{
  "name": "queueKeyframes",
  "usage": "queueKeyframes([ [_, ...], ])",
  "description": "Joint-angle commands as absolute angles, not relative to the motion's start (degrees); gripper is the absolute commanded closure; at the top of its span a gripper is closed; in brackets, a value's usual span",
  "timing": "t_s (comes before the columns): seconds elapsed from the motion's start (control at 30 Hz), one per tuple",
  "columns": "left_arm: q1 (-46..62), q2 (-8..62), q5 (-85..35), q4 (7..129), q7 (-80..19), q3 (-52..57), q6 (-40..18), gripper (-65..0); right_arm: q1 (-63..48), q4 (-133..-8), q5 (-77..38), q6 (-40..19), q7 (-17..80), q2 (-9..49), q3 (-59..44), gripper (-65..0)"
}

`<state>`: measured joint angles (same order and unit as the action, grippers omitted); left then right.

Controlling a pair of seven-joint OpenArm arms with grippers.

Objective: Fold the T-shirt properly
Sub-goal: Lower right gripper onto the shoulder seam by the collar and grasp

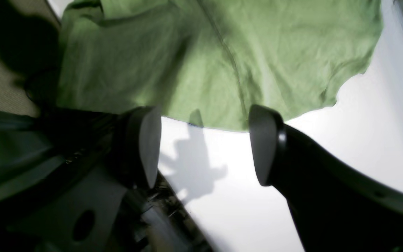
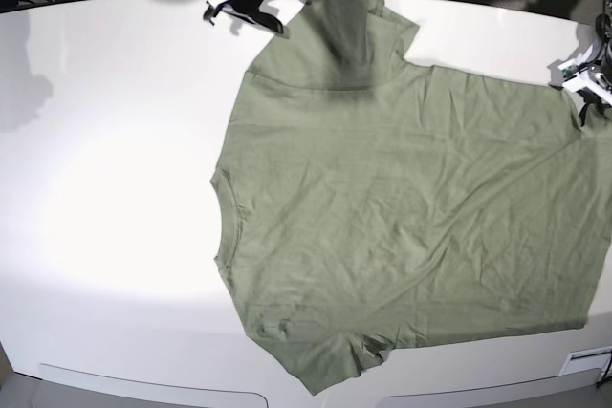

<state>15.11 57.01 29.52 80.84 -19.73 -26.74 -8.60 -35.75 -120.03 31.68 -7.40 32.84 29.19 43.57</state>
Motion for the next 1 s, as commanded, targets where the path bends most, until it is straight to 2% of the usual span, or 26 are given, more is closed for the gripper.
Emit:
queueKeyframes([
  [0.0,14.8,58.6,29.8,81.8,-20.0,-26.3,-7.7,0.0,-35.0,-120.9,30.1,-7.1,33.3,29.0,43.9,-38.4],
  [0.17,14.8,58.6,29.5,83.2,-19.9,-26.3,-7.7,0.0,-29.0,-120.9,27.8,-6.6,42.3,28.4,43.1,-38.4],
  [0.33,14.8,58.6,28.0,84.9,-20.2,-26.3,-7.7,0.0,-26.1,-120.7,14.6,-7.3,36.1,27.5,38.3,-38.4],
  [0.5,14.8,58.6,26.7,85.6,-21.9,-26.3,-7.7,0.0,-23.2,-115.6,7.2,-10.6,34.1,22.4,31.9,-38.4],
  [0.73,14.8,58.6,26.7,85.6,-23.0,-26.3,-7.7,0.0,-17.6,-102.9,5.8,-13.6,33.3,16.0,28.9,-38.4],
  [0.97,14.8,58.6,26.7,85.6,-24.4,-26.3,-7.7,0.0,-17.0,-98.5,7.1,-14.6,33.9,18.4,24.5,-38.4],
])
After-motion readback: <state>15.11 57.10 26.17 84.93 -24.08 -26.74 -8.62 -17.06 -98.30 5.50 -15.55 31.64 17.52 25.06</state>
